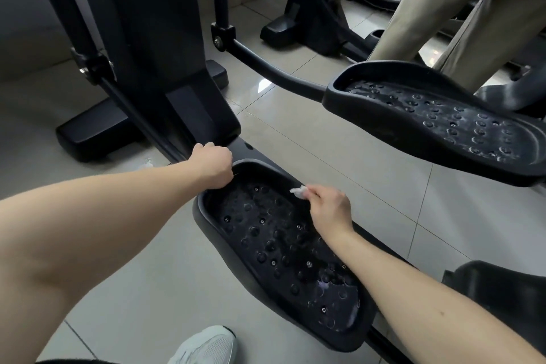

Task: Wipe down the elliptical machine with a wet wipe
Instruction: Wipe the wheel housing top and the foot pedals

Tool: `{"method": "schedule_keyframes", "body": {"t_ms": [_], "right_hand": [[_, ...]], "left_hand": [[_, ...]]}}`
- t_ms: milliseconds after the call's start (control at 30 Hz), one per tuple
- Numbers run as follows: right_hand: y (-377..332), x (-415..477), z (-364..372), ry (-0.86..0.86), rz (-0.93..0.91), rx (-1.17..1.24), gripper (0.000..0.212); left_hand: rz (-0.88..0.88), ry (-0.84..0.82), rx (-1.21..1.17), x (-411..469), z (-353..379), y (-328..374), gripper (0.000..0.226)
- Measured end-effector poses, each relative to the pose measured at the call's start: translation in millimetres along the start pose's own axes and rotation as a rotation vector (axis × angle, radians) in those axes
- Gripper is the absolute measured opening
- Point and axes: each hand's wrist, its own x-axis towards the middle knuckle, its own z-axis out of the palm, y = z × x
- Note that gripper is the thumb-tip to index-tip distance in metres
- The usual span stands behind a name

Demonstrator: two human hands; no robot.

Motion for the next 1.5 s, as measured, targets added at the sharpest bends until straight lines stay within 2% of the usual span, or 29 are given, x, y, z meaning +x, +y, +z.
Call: {"method": "schedule_keyframes", "body": {"t_ms": [67, 167, 333, 467, 600, 667, 733, 833, 900, 967, 1067, 1167, 1267, 1367, 1433, 1500], "right_hand": [[-34.1, 21.2, 3.6, -0.067, 0.031, 0.148, 0.025], [-63.5, 34.6, 10.8, -0.080, 0.125, 0.273, 0.020], [-20.9, -5.4, -8.5, 0.065, 0.283, 0.242, 0.020], [-1.4, -7.3, -43.0, 0.175, 0.427, 0.206, 0.022], [-16.5, -1.0, -57.9, 0.136, 0.479, 0.299, 0.023], [-28.6, 1.7, -57.3, 0.102, 0.482, 0.494, 0.020], [-37.7, -0.7, -51.1, 0.046, 0.526, 0.770, 0.014], [-42.9, -14.8, -43.4, -0.004, 0.601, 0.909, 0.021], [-45.2, -25.2, -43.2, -0.072, 0.656, 0.991, 0.033], [-45.7, -34.4, -47.6, -0.124, 0.705, 1.115, 0.036], [-39.2, -42.6, -56.4, -0.201, 0.689, 1.220, 0.037], [-26.8, -51.7, -58.1, -0.288, 0.635, 1.191, 0.033], [-11.9, -60.0, -58.0, -0.206, 0.693, 1.156, 0.024], [-2.5, -67.2, -61.4, -0.141, 0.714, 1.094, 0.014], [1.0, -69.4, -63.4, -0.088, 0.725, 1.072, 0.015], [-0.3, -68.6, -65.2, -0.038, 0.729, 1.072, 0.026]], "left_hand": [[-0.020, -0.005, -0.045, -0.7, 1.6, -0.2, 0.030], [-0.034, -0.005, -0.107, -1.0, 1.5, -4.8, 0.034], [-0.047, 0.014, -0.226, 0.0, 8.8, -13.0, 0.037], [-0.030, 0.049, -0.198, -2.1, 9.6, -6.0, 0.034], [-0.007, 0.160, -0.062, -8.6, 7.1, 5.2, 0.037], [0.086, 0.280, -0.061, -9.1, -1.4, 17.1, 0.045], [0.215, 0.337, -0.178, -11.7, -12.9, 36.3, 0.040], [0.374, 0.236, -0.413, -22.6, -19.4, 70.7, 0.033], [0.427, 0.089, -0.556, -33.7, -16.4, 90.2, 0.041], [0.485, -0.038, -0.641, -41.7, -11.1, 102.2, 0.051], [0.568, -0.053, -0.610, -47.9, -4.4, 111.2, 0.058], [0.623, -0.019, -0.596, -54.6, -1.4, 118.3, 0.045], [0.624, -0.001, -0.556, -57.6, -1.1, 125.6, 0.024], [0.583, -0.021, -0.540, -56.2, -2.0, 127.0, 0.016], [0.571, -0.046, -0.564, -55.0, -2.7, 126.1, 0.014], [0.556, -0.078, -0.596, -53.5, -2.6, 124.6, 0.010]]}}
